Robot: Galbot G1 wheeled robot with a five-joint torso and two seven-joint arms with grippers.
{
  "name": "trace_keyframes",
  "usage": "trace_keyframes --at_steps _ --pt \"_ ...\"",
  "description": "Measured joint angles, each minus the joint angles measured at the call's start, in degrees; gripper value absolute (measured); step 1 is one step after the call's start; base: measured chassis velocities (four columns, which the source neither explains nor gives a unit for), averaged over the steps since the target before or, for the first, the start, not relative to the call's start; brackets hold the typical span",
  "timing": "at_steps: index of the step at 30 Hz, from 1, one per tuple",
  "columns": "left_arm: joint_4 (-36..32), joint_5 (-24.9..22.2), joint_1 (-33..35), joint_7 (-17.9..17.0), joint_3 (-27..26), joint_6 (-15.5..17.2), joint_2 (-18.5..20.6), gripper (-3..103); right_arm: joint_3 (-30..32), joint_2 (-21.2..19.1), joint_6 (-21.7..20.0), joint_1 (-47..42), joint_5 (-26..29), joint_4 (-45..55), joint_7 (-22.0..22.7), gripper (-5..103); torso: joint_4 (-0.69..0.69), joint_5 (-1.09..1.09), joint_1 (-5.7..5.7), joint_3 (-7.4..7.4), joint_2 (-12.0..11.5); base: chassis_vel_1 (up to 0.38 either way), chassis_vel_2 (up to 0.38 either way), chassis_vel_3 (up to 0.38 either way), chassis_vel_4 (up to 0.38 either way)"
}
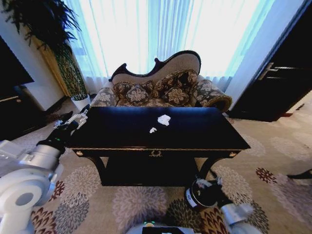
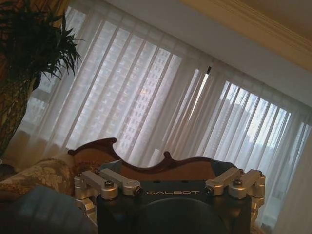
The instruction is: Move to the front of the table and place the trash on the table into the trash bin.
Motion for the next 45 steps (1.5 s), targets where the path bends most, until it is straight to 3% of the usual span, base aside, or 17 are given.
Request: trace_keyframes --at_steps 4,13,15,17,18,21,23,26,27,29,36,39,43,45 --pt "-0.15 0.0 -0.18 -0.01 0.2 0.1 0.16 100 0.9 -0.35 -0.72 -0.24 1.55 4.4 0.15 100 -0.01 0.0 0.0 0.0 0.0 0.0 0.0 0.0 0.0" --pt "-0.12 0.76 0.79 -0.13 1.15 0.99 -0.28 100 -0.47 -3.29 -4.47 3.8 5.54 14.88 6.95 100 -0.01 0.0 0.0 0.0 0.0 0.0 0.0 0.0 0.0" --pt "0.16 1.15 1.19 -0.19 1.11 1.17 0.3 100 -1.35 -7.09 -5.34 6.32 6.22 16.26 11.6 100 -0.01 0.0 -0.01 0.0 0.0 0.0 0.0 0.0 0.0" --pt "0.24 1.16 1.38 -0.26 1.12 1.24 0.57 100 -1.45 -8.29 -5.73 7.03 6.66 16.44 12.86 100 -0.01 -0.01 -0.01 0.0 0.0 0.0 0.0 0.0 0.0" --pt "0.26 1.09 2.15 -0.31 1.24 1.62 1.48 100 -1.7 -11.63 -7.39 9.06 8.89 16.63 16.43 100 0.01 -0.01 0.0 0.0 0.0 0.0 0.0 0.0 0.0" --pt "0.21 0.62 2.69 -0.54 1.75 2.58 3.58 100 -2.14 -15.66 -9.88 12.28 11.93 15.24 19.98 100 0.0 0.0 0.0 0.0 0.0 0.0 0.0 0.0 0.0" --pt "0.23 0.41 2.61 -0.64 1.87 3.01 4.23 100 -2.23 -16.29 -10.26 12.96 12.12 14.7 20.42 100 0.0 0.01 0.0 0.0 -0.01 0.0 0.0 0.0 0.0" --pt "0.57 0.22 2.11 -2.9 2.01 7.37 8.74 100 -3.84 -18.87 -12.58 17.44 12.29 11.81 22.55 100 -0.01 0.0 0.0 0.0 0.0 0.0 0.0 0.0 0.0" --pt "0.57 0.22 2.11 -2.9 2.01 7.37 8.74 100 -3.84 -18.87 -12.58 17.44 12.29 11.81 22.55 100 -0.01 0.0 0.0 0.0 0.0 0.0 0.0 0.0 0.0" --pt "0.89 0.31 1.31 -4.76 3.0 10.49 11.2 100 -4.99 -20.03 -13.56 19.89 12.24 9.59 23.28 100 0.01 0.0 0.0 0.0 -0.01 0.0 0.0 0.0 0.0" --pt "0.39 1.25 0.82 -4.78 4.37 11.87 12.55 100 -9.8 -22.1 -15.17 25.88 12.23 5.52 23.39 100 -0.02 0.0 0.0 0.0 -0.01 0.0 0.0 0.0 0.0" --pt "0.09 1.65 2.78 -4.16 2.74 12.09 12.01 100 -12.84 -22.46 -16.32 29.02 11.53 4.42 23.01 100 -0.03 0.0 0.0 0.01 -0.01 0.0 0.0 0.0 0.0" --pt "0.01 1.57 8.06 -3.43 -5.02 12.35 10.62 100 -24.81 -22.71 -17.22 41.24 8.42 -0.82 21.78 100 0.01 -0.02 0.0 0.0 -0.01 0.0 0.0 0.0 0.0" --pt "0.0 1.43 8.5 -3.36 -5.82 12.36 10.47 100 -26.41 -22.76 -17.22 42.73 8.03 -1.74 21.45 100 0.02 -0.02 0.0 0.0 -0.01 0.0 0.0 0.0 0.0"
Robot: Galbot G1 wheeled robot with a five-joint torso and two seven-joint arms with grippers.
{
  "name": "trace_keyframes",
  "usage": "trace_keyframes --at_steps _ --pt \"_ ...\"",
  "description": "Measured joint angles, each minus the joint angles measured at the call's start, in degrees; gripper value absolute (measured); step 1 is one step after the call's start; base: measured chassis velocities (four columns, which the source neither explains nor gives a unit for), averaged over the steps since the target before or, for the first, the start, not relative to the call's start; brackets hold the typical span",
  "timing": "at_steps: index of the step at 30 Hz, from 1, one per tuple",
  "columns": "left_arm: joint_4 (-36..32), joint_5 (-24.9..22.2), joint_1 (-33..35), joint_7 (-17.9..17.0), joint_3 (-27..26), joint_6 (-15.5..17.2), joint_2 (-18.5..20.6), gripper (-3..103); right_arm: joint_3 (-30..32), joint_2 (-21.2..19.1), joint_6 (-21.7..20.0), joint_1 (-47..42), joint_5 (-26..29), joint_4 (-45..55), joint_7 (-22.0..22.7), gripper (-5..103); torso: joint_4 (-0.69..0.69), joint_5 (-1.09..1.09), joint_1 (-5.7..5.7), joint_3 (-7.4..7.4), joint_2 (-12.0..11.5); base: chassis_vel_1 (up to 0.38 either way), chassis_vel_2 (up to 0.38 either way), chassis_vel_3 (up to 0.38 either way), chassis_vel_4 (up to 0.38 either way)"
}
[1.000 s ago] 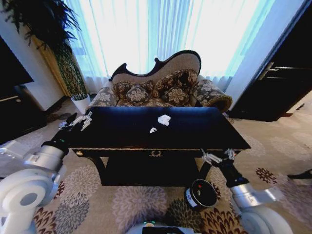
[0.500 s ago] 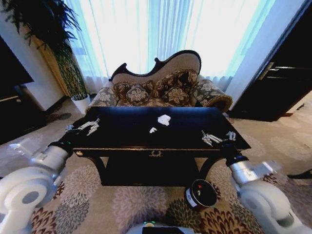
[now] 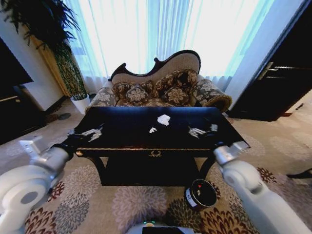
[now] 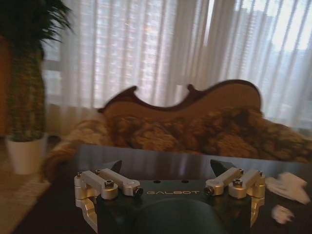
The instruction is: Move to the front of the table and place the trash on the table into the trash bin.
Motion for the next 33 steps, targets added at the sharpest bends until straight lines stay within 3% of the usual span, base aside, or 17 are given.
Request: trace_keyframes --at_steps 3,5,7,10,13,20,24,33 --pt "0.0 -0.57 2.63 0.08 -4.33 -0.02 -1.16 100 -9.87 -1.02 1.33 7.95 -0.13 -7.18 -1.22 100 -0.01 0.0 0.0 0.0 0.0 0.0 0.0 0.0 0.0" --pt "-0.01 -0.66 3.0 0.11 -4.83 -0.04 -1.42 100 -11.74 -1.26 1.59 9.34 0.4 -8.75 -1.23 100 -0.01 0.02 0.0 0.0 0.0 0.0 0.0 0.0 0.0" --pt "-0.02 -0.69 4.06 0.1 -6.26 -0.2 -3.12 100 -19.28 -2.43 2.25 16.26 3.58 -15.15 -1.14 100 -0.02 0.04 0.0 0.0 0.0 0.0 0.0 0.0 0.0" --pt "-0.02 -0.67 4.16 0.08 -6.41 -0.24 -4.03 100 -22.78 -3.2 2.47 20.41 6.01 -17.39 -0.99 100 -0.01 0.02 0.0 0.0 0.0 0.0 0.0 0.0 0.0" --pt "-0.02 -0.6 4.16 0.08 -6.65 -0.38 -5.43 100 -31.27 -5.86 1.83 30.5 9.84 -21.44 -0.43 100 -0.01 0.01 0.01 0.0 0.0 0.0 0.0 0.0 0.0" --pt "-0.02 -0.32 4.29 0.05 -7.07 -0.43 -6.31 100 -39.69 -6.9 -1.97 40.94 10.19 -25.03 -0.93 100 -0.03 0.03 0.0 0.0 0.0 0.0 0.0 0.0 0.0" --pt "-0.02 -0.41 4.14 0.05 -7.65 -0.49 -6.14 100 -46.55 -6.41 -7.8 49.65 10.29 -27.46 -0.65 100 -0.02 0.0 0.0 0.0 0.0 0.0 0.0 0.0 0.0" --pt "-0.01 -0.5 3.93 0.1 -8.45 -0.8 -5.38 100 -52.89 -1.84 -8.81 55.31 7.17 -35.16 -2.2 100 -0.03 0.01 0.0 0.0 0.0 0.0 0.0 0.0 0.0"
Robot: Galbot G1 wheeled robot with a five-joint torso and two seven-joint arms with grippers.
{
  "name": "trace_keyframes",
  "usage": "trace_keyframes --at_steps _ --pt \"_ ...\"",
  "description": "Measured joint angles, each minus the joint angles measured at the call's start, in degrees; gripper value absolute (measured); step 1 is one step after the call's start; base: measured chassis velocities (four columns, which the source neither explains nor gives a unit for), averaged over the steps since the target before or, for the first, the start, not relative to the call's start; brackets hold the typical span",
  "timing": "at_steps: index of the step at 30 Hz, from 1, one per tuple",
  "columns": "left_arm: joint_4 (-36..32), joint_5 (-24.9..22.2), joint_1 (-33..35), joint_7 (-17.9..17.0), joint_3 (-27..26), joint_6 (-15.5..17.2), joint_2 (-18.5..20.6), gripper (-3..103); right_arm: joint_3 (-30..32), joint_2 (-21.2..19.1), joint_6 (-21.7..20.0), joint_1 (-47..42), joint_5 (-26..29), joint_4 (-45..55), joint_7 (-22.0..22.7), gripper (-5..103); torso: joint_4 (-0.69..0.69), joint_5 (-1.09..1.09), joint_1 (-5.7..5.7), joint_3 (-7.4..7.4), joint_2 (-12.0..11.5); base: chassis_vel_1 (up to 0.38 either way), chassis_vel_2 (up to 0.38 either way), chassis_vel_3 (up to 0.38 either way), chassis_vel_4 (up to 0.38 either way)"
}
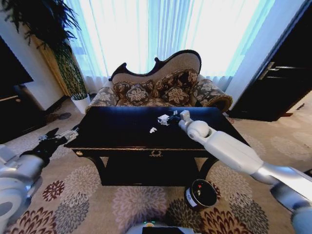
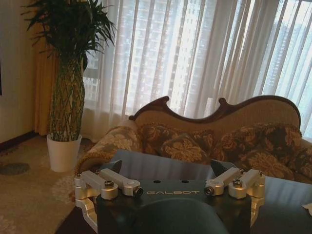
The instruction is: Move to the front of the table and place the trash on the table into the trash bin.
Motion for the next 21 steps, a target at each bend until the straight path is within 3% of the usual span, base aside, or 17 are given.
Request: trace_keyframes --at_steps 14,19,21 --pt "0.01 -0.25 -1.09 0.19 0.09 -0.47 1.67 100 -1.44 4.25 0.03 2.08 -5.48 -8.45 -4.71 100 0.0 0.01 0.0 0.0 0.01 0.0 0.0 0.0 0.0" --pt "0.0 0.04 -2.12 0.22 1.71 -0.53 1.92 100 -2.52 4.41 -2.18 3.47 -5.16 -9.76 -5.99 100 0.0 0.01 -0.01 0.0 0.01 0.0 0.0 0.0 0.0" --pt "0.01 0.56 -2.66 0.27 3.04 -0.62 1.88 100 -2.96 4.71 -5.62 4.65 -3.44 -9.94 -5.4 100 0.0 0.01 -0.01 -0.01 0.01 0.0 0.0 0.0 0.0"
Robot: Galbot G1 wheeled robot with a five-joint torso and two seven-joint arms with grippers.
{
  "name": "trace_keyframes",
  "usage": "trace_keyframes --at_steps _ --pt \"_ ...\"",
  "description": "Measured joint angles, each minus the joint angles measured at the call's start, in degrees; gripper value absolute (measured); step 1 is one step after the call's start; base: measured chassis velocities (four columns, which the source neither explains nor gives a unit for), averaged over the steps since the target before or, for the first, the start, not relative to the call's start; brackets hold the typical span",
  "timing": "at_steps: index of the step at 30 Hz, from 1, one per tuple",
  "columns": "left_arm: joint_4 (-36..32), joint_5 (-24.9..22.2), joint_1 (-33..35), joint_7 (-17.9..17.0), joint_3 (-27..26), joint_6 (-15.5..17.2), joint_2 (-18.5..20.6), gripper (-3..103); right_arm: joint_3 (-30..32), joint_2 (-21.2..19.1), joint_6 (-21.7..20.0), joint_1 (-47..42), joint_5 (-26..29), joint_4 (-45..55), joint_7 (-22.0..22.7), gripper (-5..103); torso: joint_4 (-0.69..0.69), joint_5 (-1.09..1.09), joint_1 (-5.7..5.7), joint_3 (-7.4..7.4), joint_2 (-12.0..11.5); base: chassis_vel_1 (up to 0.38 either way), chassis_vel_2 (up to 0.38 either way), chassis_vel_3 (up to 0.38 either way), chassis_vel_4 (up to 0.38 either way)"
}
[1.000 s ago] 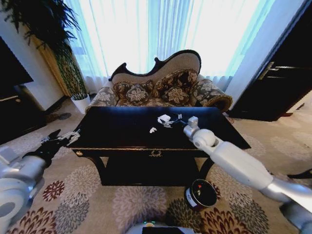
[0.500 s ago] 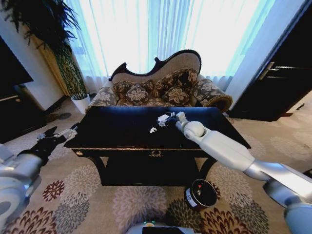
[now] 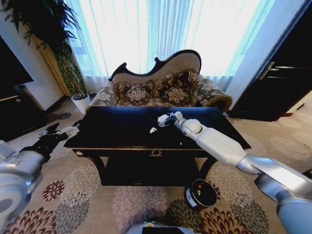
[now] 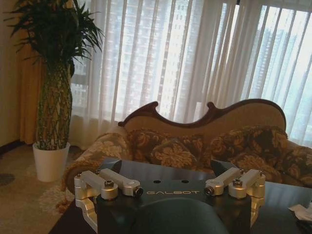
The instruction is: Move to the front of the table and place the trash on the table into the trash bin.
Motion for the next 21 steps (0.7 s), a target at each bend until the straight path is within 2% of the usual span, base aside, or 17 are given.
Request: trace_keyframes --at_steps 7,12,18,19,21 --pt "0.0 0.55 -0.51 0.44 0.95 -0.23 0.58 100 -0.16 0.56 -2.69 1.0 1.23 -0.58 0.61 100 0.01 0.0 0.0 0.0 0.0 0.0 0.0 0.0 0.0" --pt "0.0 0.42 -0.94 0.79 0.75 -0.48 1.42 100 1.43 -0.54 -4.39 0.12 3.53 0.49 -0.8 100 0.0 0.0 0.0 0.0 0.0 0.0 0.0 0.0 0.0" --pt "0.0 0.59 -1.2 0.83 1.3 -1.23 1.26 100 3.0 -2.02 -4.39 -2.14 8.78 2.54 1.05 100 0.0 0.0 0.0 0.0 0.0 0.0 0.0 0.0 0.0" --pt "0.0 0.59 -1.2 0.83 1.3 -1.27 1.26 100 3.13 -2.15 -4.24 -2.41 9.29 2.77 1.21 103 -0.01 0.0 0.01 0.0 0.0 0.0 0.0 0.0 0.0" --pt "0.0 0.61 -1.15 0.84 1.09 -1.37 1.3 100 3.54 -2.49 -1.93 -3.76 11.1 3.35 1.64 100 -0.01 0.01 0.0 0.0 0.0 0.0 0.0 0.0 0.0"
